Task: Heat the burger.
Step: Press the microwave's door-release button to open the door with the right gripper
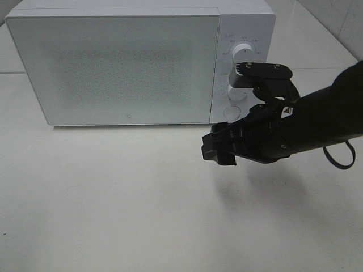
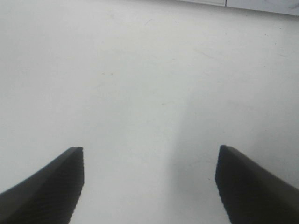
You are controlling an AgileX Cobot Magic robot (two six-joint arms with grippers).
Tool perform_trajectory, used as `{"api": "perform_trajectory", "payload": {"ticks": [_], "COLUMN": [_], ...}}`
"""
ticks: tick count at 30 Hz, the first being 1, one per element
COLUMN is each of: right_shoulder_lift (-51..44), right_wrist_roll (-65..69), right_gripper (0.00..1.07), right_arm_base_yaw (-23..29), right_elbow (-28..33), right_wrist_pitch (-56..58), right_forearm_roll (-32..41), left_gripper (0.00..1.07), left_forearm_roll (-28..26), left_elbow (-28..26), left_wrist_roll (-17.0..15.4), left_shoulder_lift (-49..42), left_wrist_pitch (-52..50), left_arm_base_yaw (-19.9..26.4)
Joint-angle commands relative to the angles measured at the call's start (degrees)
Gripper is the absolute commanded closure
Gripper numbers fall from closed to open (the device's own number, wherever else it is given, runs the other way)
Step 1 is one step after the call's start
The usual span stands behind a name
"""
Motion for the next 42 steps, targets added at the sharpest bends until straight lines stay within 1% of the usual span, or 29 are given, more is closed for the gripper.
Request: {"api": "perform_trajectory", "payload": {"ticks": [1,2,3,4,5,6,8,9,10,11,12,14,15,20,21,24,25,26,27,29,30,31,33,35,36,37,39,41,42], "right_shoulder_lift": [-0.4,-0.4,-0.4,-0.4,-0.4,-0.4,-0.4,-0.4,-0.4,-0.4,-0.4,-0.46,-1.26,-5.44,-8.54,-13.41,-13.41,-16.73,-16.73,-22.46,-22.46,-26.01,-27.9,-33.58,-33.58,-37.76,-39.36,-45.32,-45.32], "right_wrist_roll": [-3.78,-4.01,-4.01,-4.01,-3.72,-3.72,-2.46,-2.46,-1.95,-1.95,-1.83,-1.83,-1.83,-1.89,-1.89,-1.83,-1.83,-1.83,-1.83,-1.95,-1.95,-2.12,-2.12,-2.12,-2.12,-2.18,-2.12,-2.12,-2.12], "right_gripper": [0.32,0.32,0.32,0.32,0.32,0.32,0.32,0.32,0.32,0.32,0.32,0.32,0.32,0.32,0.32,0.32,0.32,0.32,0.32,0.32,0.32,0.32,0.32,0.32,0.32,0.32,0.32,0.32,0.32], "right_arm_base_yaw": [-2.52,-3.38,-3.38,-3.67,-3.67,-3.67,-3.67,-3.67,-3.67,-3.67,-3.67,-3.67,-3.67,-3.61,-3.61,-3.61,-3.61,-3.61,-3.61,-3.61,-3.61,-3.61,-3.61,-3.61,-3.61,-3.61,-3.61,-3.61,-3.61], "right_elbow": [-3.04,-4.87,-4.87,-5.84,-7.45,-7.45,-9.97,-9.97,-11.75,-11.75,-13.06,-13.46,-13.81,-13.81,-13.81,-13.75,-13.75,-13.52,-13.52,-12.78,-12.78,-11.97,-11.46,-9.97,-9.97,-8.82,-8.42,-7.05,-7.05], "right_wrist_pitch": [8.37,13.29,13.29,16.1,21.37,21.37,30.19,30.19,36.44,36.44,41.88,43.6,46.64,49.73,50.31,50.59,50.59,50.65,50.65,50.71,50.71,50.88,50.88,50.88,50.88,50.88,50.88,51.17,51.17], "right_forearm_roll": [-1.78,-3.9,-3.9,-5.04,-7.79,-7.79,-10.31,-10.31,-11.52,-11.52,-12.2,-12.49,-12.95,-13.12,-13.12,-13.12,-13.12,-13.12,-13.12,-13.29,-13.29,-13.29,-13.29,-13.87,-13.87,-14.78,-15.13,-16.39,-16.39], "left_gripper": [0.06,0.06,0.06,0.06,0.06,0.06,0.06,0.06,0.06,0.06,0.06,0.06,0.06,0.06,0.06,0.06,0.06,0.06,0.06,0.06,0.06,0.06,0.06,0.06,0.06,0.06,0.06,0.06,0.06], "left_forearm_roll": [0.17,0.17,0.17,0.17,0.17,0.17,0.17,0.17,0.17,0.17,0.17,0.17,0.17,0.17,0.17,0.17,0.17,0.17,0.17,0.17,0.17,0.17,0.17,0.17,0.17,0.17,0.17,0.17,0.17], "left_elbow": [0.17,0.17,0.17,0.17,0.17,0.17,0.17,0.17,0.17,0.17,0.17,0.17,0.17,0.17,0.17,0.17,0.17,0.17,0.17,0.17,0.17,0.17,0.17,0.17,0.17,0.17,0.17,0.17,0.17], "left_wrist_roll": [-0.4,-0.4,-0.4,-0.4,-0.4,-0.4,-0.4,-0.4,-0.4,-0.4,-0.4,-0.4,-0.4,-0.4,-0.4,-0.4,-0.4,-0.4,-0.4,-0.4,-0.4,-0.4,-0.4,-0.4,-0.4,-0.4,-0.4,-0.4,-0.4], "left_shoulder_lift": [-1.32,-1.32,-1.32,-1.32,-1.32,-1.32,-1.32,-1.32,-1.32,-1.32,-1.32,-1.32,-1.32,-1.32,-1.32,-1.32,-1.32,-1.32,-1.32,-1.32,-1.32,-1.32,-1.32,-1.32,-1.32,-1.32,-1.32,-1.32,-1.32], "left_wrist_pitch": [-0.86,-0.86,-0.86,-0.86,-0.86,-0.86,-0.86,-0.86,-0.86,-0.86,-0.86,-0.86,-0.86,-0.86,-0.86,-0.86,-0.86,-0.86,-0.86,-0.86,-0.86,-0.86,-0.86,-0.86,-0.86,-0.86,-0.86,-0.86,-0.86], "left_arm_base_yaw": [-0.46,-0.46,-0.46,-0.46,-0.46,-0.46,-0.46,-0.46,-0.46,-0.46,-0.46,-0.46,-0.46,-0.46,-0.46,-0.46,-0.46,-0.46,-0.46,-0.46,-0.46,-0.46,-0.46,-0.46,-0.46,-0.46,-0.46,-0.46,-0.46]}}
